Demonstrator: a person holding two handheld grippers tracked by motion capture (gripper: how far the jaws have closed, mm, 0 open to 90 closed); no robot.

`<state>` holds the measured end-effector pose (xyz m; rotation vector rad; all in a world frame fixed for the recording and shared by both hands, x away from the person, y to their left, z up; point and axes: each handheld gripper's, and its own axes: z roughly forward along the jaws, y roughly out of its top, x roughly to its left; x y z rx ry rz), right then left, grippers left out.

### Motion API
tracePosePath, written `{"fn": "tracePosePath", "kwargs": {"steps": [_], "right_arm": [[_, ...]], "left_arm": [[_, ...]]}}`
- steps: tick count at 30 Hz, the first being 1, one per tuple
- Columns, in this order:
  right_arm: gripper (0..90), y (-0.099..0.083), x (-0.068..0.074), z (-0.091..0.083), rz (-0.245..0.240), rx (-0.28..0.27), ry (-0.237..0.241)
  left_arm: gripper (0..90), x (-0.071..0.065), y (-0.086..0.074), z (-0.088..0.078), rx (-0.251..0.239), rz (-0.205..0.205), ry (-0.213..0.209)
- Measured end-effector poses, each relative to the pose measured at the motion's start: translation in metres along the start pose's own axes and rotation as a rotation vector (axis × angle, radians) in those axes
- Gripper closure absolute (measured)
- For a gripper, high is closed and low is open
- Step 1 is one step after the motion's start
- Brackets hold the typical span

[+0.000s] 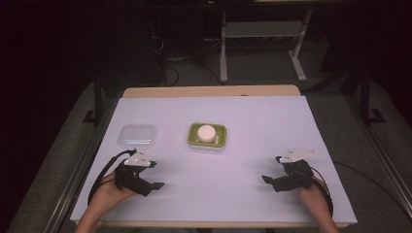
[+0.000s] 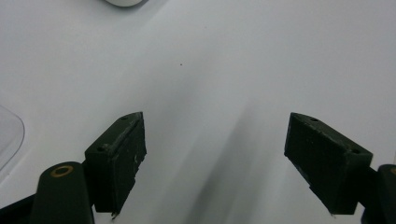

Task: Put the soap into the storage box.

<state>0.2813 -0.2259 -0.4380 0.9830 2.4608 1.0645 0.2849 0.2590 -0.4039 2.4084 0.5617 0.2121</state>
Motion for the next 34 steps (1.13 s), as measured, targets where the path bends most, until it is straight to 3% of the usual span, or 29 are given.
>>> {"fn": "tracePosePath", "kwargs": {"steps": [19, 25, 31, 34], "right_arm": [[13.2, 0.0, 0.0, 0.001, 0.002, 0.002, 0.008], [13.2, -0.002, 0.001, -0.002, 0.008, -0.013, 0.018], [13.2, -0.001, 0.001, -0.001, 0.006, -0.015, 0.027], [13.2, -0.002, 0.002, 0.001, 0.004, -0.015, 0.033]], "left_arm": [[20.3, -0.006, -0.031, -0.001, -0.019, -0.059, 0.012], [20.3, -0.008, -0.044, 0.001, -0.093, -0.119, 0.015], [19.6, -0.013, -0.046, 0.001, -0.118, -0.119, 0.071], [19.4, -0.013, -0.047, 0.0, -0.153, -0.141, 0.076]]}}
